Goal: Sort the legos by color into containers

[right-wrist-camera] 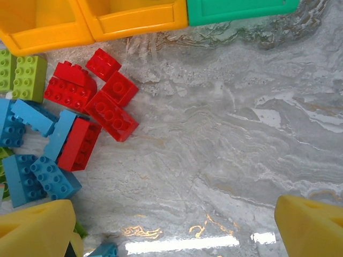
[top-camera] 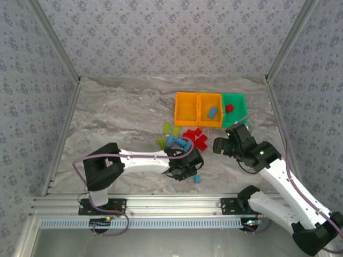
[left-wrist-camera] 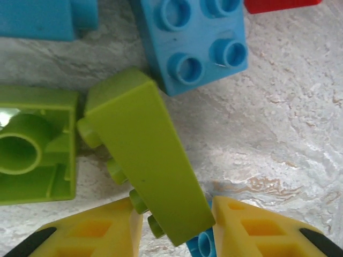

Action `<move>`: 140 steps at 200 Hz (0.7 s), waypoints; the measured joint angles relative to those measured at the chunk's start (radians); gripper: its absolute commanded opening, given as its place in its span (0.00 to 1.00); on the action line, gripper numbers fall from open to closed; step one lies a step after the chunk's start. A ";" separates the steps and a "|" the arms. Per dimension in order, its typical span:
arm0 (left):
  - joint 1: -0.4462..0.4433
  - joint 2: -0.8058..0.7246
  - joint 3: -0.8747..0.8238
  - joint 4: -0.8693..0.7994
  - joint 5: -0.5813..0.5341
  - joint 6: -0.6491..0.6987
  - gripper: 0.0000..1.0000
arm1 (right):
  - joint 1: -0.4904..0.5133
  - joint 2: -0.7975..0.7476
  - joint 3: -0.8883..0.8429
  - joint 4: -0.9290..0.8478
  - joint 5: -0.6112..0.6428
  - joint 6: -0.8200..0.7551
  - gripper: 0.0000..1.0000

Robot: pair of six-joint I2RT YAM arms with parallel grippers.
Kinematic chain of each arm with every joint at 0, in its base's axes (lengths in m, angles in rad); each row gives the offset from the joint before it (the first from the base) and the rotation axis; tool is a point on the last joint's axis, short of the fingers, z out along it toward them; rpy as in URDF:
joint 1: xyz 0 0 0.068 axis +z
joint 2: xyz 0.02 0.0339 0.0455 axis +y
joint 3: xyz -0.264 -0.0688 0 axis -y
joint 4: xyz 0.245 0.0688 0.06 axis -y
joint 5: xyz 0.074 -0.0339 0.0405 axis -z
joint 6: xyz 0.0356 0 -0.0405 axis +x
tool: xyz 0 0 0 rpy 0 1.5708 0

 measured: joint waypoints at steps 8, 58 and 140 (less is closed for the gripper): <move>0.000 0.000 0.001 -0.006 -0.003 0.003 0.39 | -0.002 0.000 0.000 0.000 -0.010 0.000 0.98; 0.001 0.020 0.002 -0.024 -0.007 0.021 0.32 | -0.002 -0.001 0.000 0.000 -0.048 0.004 0.98; 0.014 -0.050 0.002 -0.032 -0.025 0.106 0.16 | -0.003 -0.032 -0.091 0.080 -0.388 -0.031 0.96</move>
